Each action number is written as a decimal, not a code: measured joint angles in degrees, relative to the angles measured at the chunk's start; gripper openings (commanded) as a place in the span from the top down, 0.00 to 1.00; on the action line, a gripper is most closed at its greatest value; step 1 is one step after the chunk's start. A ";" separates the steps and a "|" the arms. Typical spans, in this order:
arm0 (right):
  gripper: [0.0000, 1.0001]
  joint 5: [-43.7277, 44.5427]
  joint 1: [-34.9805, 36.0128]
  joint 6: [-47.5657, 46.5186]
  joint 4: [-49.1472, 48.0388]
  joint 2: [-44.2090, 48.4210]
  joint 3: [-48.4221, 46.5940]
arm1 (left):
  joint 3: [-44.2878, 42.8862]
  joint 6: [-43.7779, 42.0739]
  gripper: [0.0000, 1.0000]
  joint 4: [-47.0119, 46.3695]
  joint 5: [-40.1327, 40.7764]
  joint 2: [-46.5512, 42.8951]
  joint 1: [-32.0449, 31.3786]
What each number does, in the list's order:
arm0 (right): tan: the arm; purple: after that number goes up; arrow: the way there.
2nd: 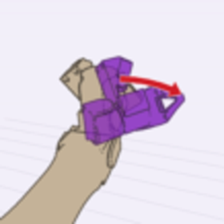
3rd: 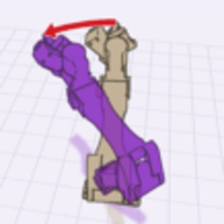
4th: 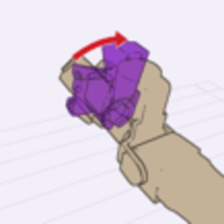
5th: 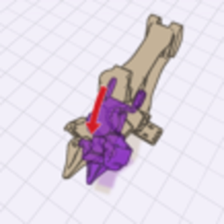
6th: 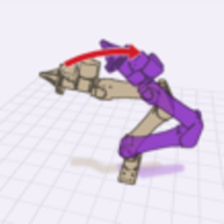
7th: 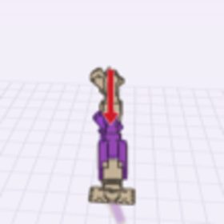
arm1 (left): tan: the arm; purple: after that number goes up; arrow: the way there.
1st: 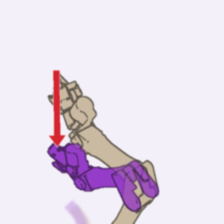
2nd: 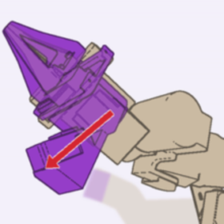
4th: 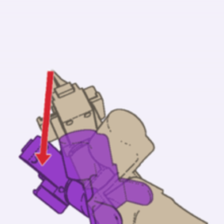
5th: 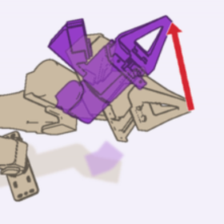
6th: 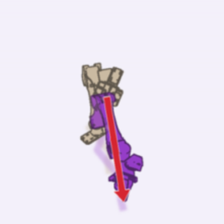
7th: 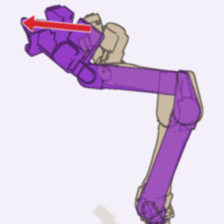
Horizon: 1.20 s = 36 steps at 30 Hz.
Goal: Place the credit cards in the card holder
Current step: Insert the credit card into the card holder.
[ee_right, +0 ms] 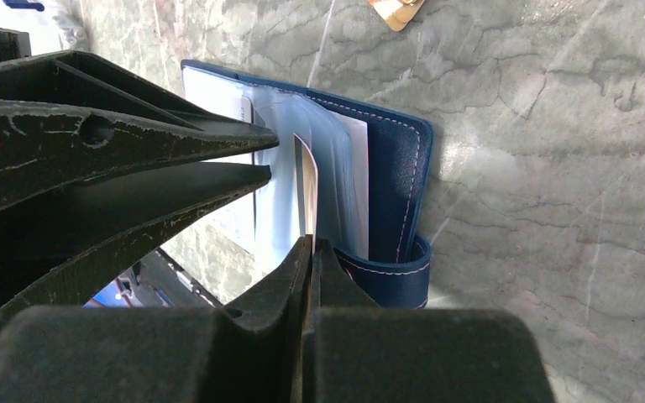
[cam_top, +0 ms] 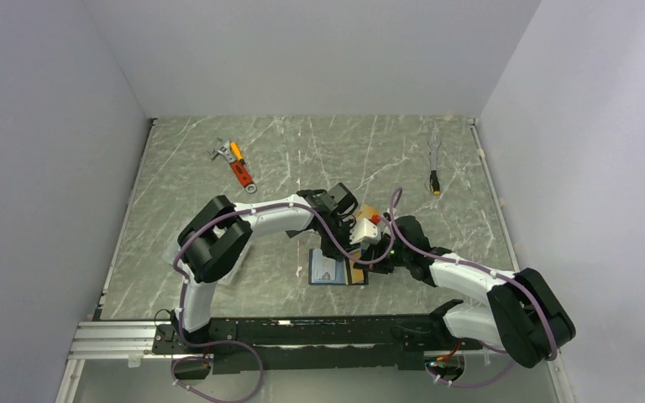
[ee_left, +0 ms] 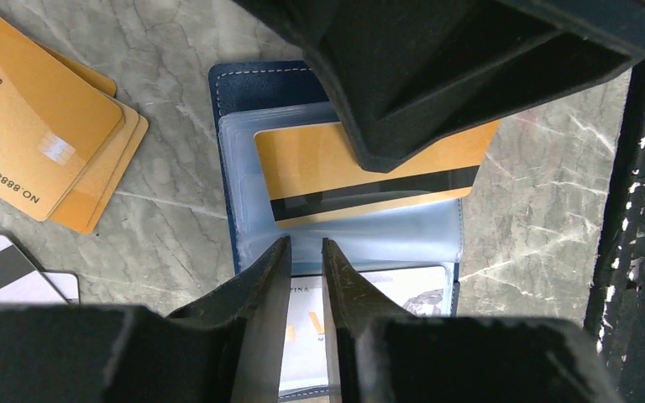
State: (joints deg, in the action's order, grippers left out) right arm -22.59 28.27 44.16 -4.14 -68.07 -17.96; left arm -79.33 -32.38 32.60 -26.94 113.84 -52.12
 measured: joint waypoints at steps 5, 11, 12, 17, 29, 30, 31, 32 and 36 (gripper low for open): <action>1.00 0.00 0.00 0.00 -0.20 0.00 0.15 | -0.07 -0.04 0.75 0.28 0.00 0.00 -0.04; 1.00 -0.02 0.00 0.00 -0.42 0.07 0.31 | -0.28 -0.24 0.76 1.38 -0.22 -0.04 -0.07; 1.00 -0.02 0.00 -0.02 -0.42 0.09 0.31 | -0.28 -0.31 0.76 1.44 -0.22 -0.04 -0.09; 1.00 0.00 0.07 -0.02 -0.35 0.37 0.35 | -0.31 -0.55 0.76 1.77 -0.37 -0.04 -0.20; 1.00 -0.02 0.07 -0.02 -0.37 0.35 0.37 | -4.81 -0.31 0.75 4.44 -4.07 -0.96 0.57; 1.00 -0.02 0.07 -0.02 -0.37 0.35 0.37 | -4.81 -0.17 0.75 4.37 -4.22 -0.98 0.61; 1.00 -0.02 0.07 -0.02 -0.37 0.35 0.37 | -4.76 -0.15 0.76 4.31 -4.24 -0.98 0.61; 1.00 -0.02 0.07 -0.02 -0.37 0.35 0.37 | -4.46 -0.13 0.75 4.02 -4.22 -0.98 0.55; 1.00 -0.02 0.07 -0.02 -0.33 0.42 0.37 | -1.84 -0.33 0.76 2.27 -3.34 -0.96 0.31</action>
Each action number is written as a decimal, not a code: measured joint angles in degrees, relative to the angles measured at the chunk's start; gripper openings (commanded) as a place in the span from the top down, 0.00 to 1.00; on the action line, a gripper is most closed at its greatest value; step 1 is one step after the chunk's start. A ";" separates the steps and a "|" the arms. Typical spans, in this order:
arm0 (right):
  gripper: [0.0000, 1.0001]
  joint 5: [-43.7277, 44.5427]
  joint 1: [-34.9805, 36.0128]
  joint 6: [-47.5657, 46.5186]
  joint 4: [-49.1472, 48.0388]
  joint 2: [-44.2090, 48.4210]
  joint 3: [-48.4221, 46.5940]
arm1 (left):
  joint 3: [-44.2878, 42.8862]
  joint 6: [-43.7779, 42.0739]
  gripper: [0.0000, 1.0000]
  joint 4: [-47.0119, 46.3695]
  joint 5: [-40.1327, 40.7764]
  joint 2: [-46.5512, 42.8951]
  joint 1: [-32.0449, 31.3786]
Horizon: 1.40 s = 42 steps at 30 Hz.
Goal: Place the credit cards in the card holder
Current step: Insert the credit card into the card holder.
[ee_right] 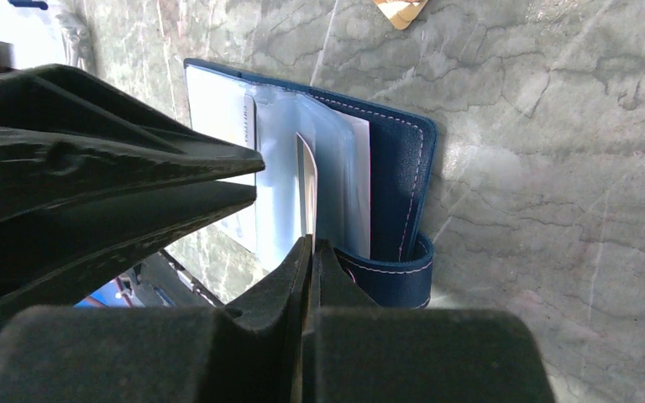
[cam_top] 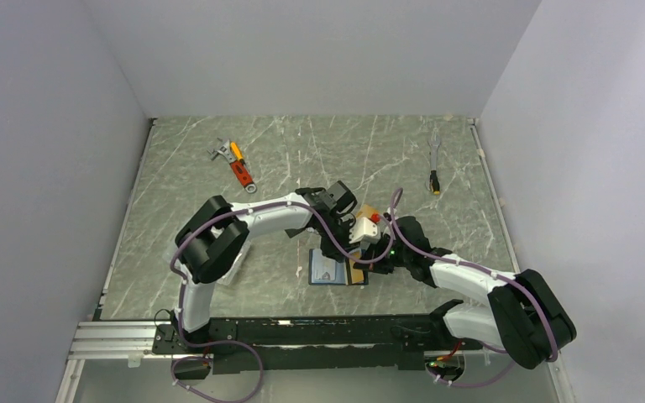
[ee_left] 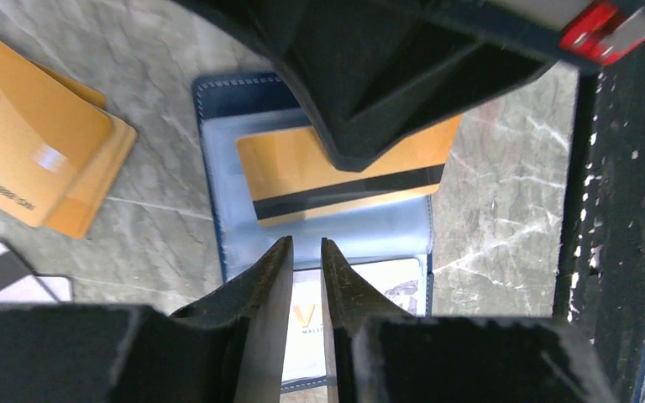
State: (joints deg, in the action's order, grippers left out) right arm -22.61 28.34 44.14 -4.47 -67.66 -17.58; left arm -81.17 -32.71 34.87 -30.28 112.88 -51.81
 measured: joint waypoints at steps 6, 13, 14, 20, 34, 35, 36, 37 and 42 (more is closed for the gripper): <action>1.00 -0.15 0.00 0.02 0.13 0.17 0.09 | 3.30 -0.70 0.76 -1.95 1.49 0.59 -0.15; 1.00 -0.39 0.07 -0.04 2.23 2.03 0.09 | 3.76 -0.96 0.77 -2.86 2.75 0.59 -0.52; 1.00 -0.37 0.04 -0.13 3.15 2.75 0.09 | 3.80 -1.05 0.77 -2.95 2.89 0.59 -0.55; 1.00 -0.33 -2.97 -2.10 10.67 8.72 0.09 | 4.11 -1.79 0.78 -3.37 3.48 0.48 -0.79; 1.00 0.70 -4.74 -2.67 16.09 12.74 0.09 | 4.13 -2.29 0.79 -3.34 3.69 0.46 -0.90; 1.00 1.07 -4.74 -2.62 16.52 13.29 0.09 | 4.13 -2.34 0.79 -3.34 3.69 0.46 -0.90; 1.00 1.38 -4.74 -2.58 16.90 13.84 0.11 | 4.13 -2.47 0.79 -3.34 3.69 0.46 -0.90; 1.00 1.62 -4.74 -2.56 17.18 14.25 0.11 | 4.13 -2.49 0.79 -3.34 3.72 0.46 -0.90; 1.00 1.75 -4.74 -2.58 17.62 14.34 0.11 | 4.13 -2.67 0.79 -3.34 3.72 0.46 -0.90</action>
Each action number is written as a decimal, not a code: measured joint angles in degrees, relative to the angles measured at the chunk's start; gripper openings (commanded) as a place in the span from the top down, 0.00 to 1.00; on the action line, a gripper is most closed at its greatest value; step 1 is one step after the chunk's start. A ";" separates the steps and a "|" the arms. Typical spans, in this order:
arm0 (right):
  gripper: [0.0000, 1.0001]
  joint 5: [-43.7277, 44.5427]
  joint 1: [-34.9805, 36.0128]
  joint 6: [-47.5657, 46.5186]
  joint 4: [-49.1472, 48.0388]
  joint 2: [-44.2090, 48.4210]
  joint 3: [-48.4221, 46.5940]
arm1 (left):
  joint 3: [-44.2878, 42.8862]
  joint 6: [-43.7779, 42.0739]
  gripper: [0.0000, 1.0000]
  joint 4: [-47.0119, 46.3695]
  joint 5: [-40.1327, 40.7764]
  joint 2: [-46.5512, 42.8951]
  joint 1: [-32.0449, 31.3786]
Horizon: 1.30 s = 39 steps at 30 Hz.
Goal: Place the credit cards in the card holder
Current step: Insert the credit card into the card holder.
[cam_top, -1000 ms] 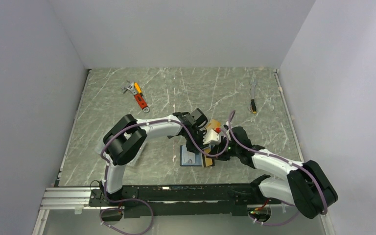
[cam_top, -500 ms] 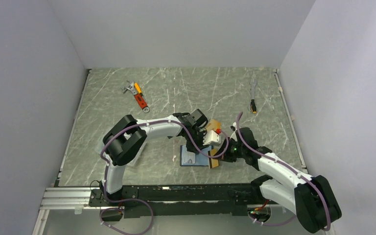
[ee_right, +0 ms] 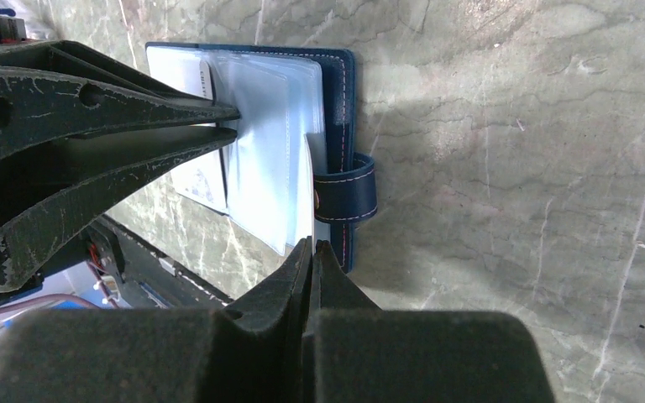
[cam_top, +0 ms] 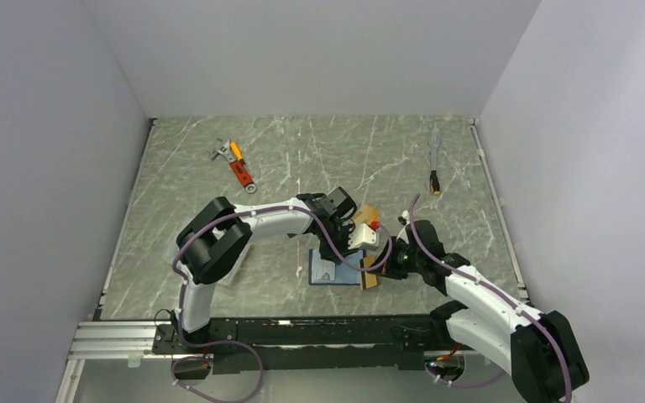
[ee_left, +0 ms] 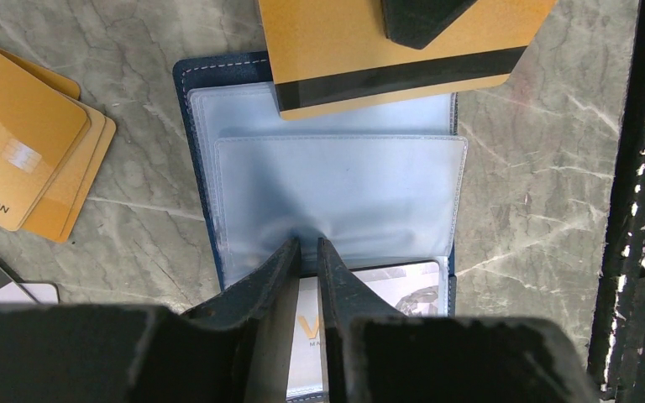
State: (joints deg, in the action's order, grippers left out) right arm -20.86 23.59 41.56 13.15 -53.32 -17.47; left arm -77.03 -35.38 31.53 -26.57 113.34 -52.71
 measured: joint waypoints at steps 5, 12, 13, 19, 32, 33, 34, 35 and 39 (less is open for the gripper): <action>1.00 -0.24 0.00 0.00 -0.55 -0.85 0.07 | 0.00 -0.02 0.79 0.00 0.00 0.00 0.00; 1.00 -1.86 -0.04 -0.04 -2.73 -2.89 0.20 | 0.00 -0.02 0.79 0.02 0.00 0.00 0.00; 1.00 -2.10 -0.04 -0.04 -3.04 -3.19 0.20 | 0.00 -0.04 0.79 0.02 0.00 0.00 0.00; 1.00 -3.43 -0.07 -0.07 -4.26 -4.28 0.20 | -0.02 -0.22 0.77 0.20 0.00 -0.07 0.00; 1.00 -6.51 -0.04 -0.09 -6.51 -6.62 0.02 | -2.23 -1.20 0.62 5.81 2.23 -1.60 1.62; 1.00 -6.75 -0.04 -0.09 -6.51 -6.73 -0.13 | -2.89 -1.33 0.62 6.88 2.47 -2.25 2.25; 1.00 -6.88 -0.04 -0.09 -6.54 -6.78 -0.28 | -3.43 -1.40 0.62 7.61 2.49 -2.93 2.84; 1.00 -7.04 -0.04 -0.09 -6.56 -6.78 -0.44 | -4.20 -1.49 0.62 8.57 2.43 -3.87 3.58; 1.00 -8.07 -0.04 -0.07 -6.97 -7.26 -1.49 | -6.51 -1.51 0.62 10.73 1.68 -8.15 6.14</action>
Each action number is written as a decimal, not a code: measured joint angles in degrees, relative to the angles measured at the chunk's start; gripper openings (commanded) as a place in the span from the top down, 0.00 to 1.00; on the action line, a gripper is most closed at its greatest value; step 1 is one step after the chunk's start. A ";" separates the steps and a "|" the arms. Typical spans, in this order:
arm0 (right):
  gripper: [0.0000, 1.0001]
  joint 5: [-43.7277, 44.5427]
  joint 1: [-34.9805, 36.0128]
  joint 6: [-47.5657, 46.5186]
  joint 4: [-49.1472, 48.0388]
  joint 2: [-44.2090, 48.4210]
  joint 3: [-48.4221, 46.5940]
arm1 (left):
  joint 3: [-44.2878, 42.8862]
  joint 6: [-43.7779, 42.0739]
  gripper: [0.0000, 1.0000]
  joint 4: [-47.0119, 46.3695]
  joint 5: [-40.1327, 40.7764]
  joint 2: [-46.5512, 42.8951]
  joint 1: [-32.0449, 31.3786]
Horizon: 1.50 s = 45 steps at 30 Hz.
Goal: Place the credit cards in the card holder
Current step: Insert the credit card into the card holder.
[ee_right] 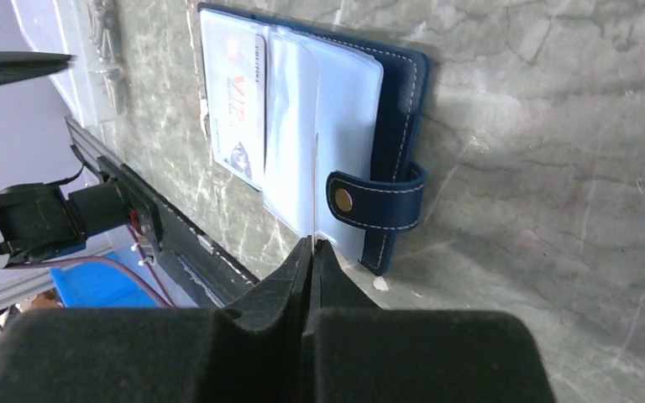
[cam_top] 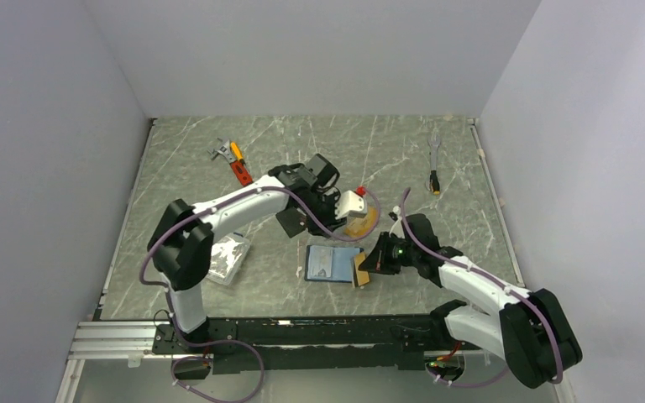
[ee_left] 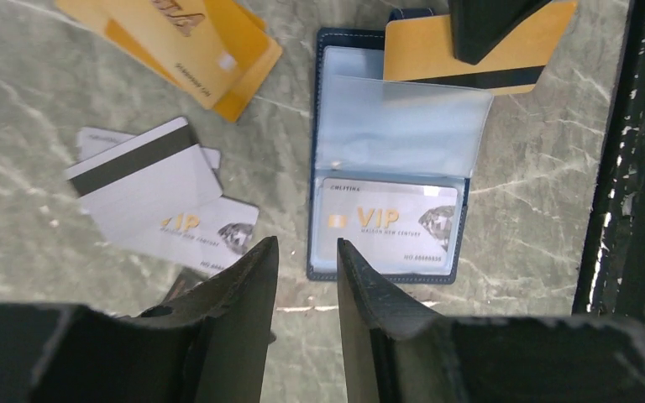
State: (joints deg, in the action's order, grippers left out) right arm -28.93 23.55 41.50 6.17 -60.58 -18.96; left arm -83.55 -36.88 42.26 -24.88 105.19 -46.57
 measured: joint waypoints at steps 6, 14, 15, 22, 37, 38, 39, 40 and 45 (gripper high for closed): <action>1.00 -1.38 0.31 0.04 -2.05 -2.71 -1.46 | 2.01 -0.20 0.63 0.46 -0.92 -4.42 1.95; 1.00 -2.38 2.49 0.31 -4.42 -5.27 -4.39 | 9.64 -1.49 0.64 1.53 -1.27 -4.98 6.78; 1.00 -2.58 2.80 0.44 -4.96 -5.79 -4.74 | 9.94 -1.53 0.64 1.70 -1.25 -5.11 7.30; 1.00 -3.10 5.77 1.05 -8.76 -13.53 -7.93 | 11.28 -3.19 0.64 1.79 -1.46 -7.17 8.70; 1.00 -3.78 5.57 0.02 -10.12 -19.89 -11.10 | 12.11 -6.67 0.66 0.79 -4.26 -5.79 7.80; 1.00 -4.17 4.96 0.02 -10.21 -18.95 -10.75 | 12.13 -6.82 0.66 0.39 -4.26 -5.03 7.28; 1.00 -4.48 4.44 0.02 -10.29 -18.12 -10.34 | 12.13 -6.86 0.66 0.17 -4.24 -4.50 6.84; 1.00 -4.87 3.65 0.04 -10.60 -17.05 -9.53 | 12.13 -6.88 0.66 -0.04 -4.22 -3.80 6.19; 1.00 -6.80 1.86 0.07 -11.02 -15.74 -6.25 | 12.90 -6.95 0.66 -1.62 -4.13 -2.08 3.80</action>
State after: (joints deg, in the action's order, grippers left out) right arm -35.73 25.41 41.56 -4.84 -76.31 -25.21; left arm -70.65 -43.83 40.64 -29.02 103.11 -42.76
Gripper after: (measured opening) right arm 0.008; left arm 0.341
